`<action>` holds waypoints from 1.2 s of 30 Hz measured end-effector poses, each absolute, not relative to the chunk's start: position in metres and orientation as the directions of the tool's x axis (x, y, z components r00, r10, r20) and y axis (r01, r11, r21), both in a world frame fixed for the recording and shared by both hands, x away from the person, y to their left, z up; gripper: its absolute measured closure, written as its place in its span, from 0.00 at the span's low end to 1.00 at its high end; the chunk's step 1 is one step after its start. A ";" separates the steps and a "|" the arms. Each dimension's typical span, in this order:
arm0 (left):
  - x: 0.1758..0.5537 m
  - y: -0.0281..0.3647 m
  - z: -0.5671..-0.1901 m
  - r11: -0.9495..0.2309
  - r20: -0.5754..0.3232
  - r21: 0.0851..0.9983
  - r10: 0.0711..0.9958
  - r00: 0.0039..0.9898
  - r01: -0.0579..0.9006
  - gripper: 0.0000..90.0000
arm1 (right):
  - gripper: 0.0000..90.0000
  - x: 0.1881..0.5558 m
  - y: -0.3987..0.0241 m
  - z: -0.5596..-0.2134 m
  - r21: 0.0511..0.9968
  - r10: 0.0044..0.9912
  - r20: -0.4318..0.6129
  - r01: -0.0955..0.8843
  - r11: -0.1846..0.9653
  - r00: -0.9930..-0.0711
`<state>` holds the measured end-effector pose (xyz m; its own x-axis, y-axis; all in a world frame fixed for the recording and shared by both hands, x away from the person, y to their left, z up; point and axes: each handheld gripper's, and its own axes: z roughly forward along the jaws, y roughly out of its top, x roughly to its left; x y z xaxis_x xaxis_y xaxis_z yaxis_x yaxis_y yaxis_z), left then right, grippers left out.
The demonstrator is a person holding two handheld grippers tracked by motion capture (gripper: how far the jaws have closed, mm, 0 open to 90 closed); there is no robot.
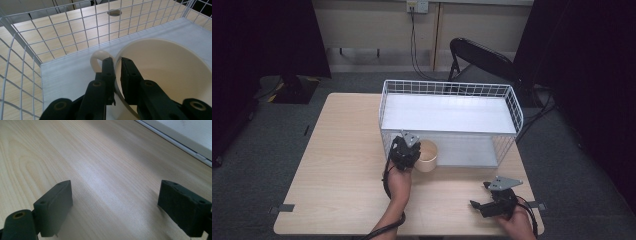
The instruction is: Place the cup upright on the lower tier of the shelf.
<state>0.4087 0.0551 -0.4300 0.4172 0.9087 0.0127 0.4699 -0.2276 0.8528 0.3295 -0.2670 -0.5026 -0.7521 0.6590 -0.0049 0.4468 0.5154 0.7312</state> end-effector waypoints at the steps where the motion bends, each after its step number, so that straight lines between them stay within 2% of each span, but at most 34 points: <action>1: 0.409 0.055 -0.430 -0.228 0.013 0.853 0.909 0.417 0.470 0.91 | 0.13 0.330 -0.267 -0.503 0.731 0.659 -0.005 0.447 0.515 -0.752; 7: 0.408 0.058 -0.429 -0.230 0.004 0.853 0.901 0.434 0.468 0.89 | 0.13 0.329 -0.267 -0.503 0.731 0.659 -0.005 0.447 0.515 -0.752; 10: 0.406 0.060 -0.427 -0.218 -0.009 0.864 0.895 0.445 0.455 0.80 | 0.13 0.329 -0.267 -0.503 0.731 0.659 -0.005 0.447 0.515 -0.752; 14: 0.405 0.059 -0.426 -0.221 -0.011 0.865 0.890 0.456 0.450 0.75 | 0.13 0.329 -0.267 -0.503 0.731 0.659 -0.005 0.447 0.515 -0.752; 19: 0.402 0.060 -0.422 -0.213 -0.022 0.872 0.882 0.471 0.441 0.64 | 0.13 0.329 -0.267 -0.503 0.731 0.659 -0.005 0.447 0.515 -0.752; 22: 0.399 0.061 -0.420 -0.200 -0.039 0.876 0.878 0.477 0.439 0.53 | 0.13 0.329 -0.267 -0.503 0.731 0.659 -0.005 0.447 0.515 -0.752; 29: 0.384 0.068 -0.411 -0.214 -0.047 0.883 0.845 0.532 0.417 0.40 | 0.13 0.329 -0.267 -0.503 0.731 0.659 -0.005 0.447 0.515 -0.752; 36: 0.375 0.075 -0.410 -0.251 -0.018 0.877 0.835 0.550 0.410 0.32 | 0.13 0.329 -0.267 -0.503 0.731 0.659 -0.005 0.447 0.515 -0.752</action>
<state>0.3750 0.0751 -0.4096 0.5500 0.8349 -0.0177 0.4097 -0.2514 0.8769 0.3295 -0.2670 -0.5027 -0.7520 0.6591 -0.0052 0.4467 0.5154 0.7313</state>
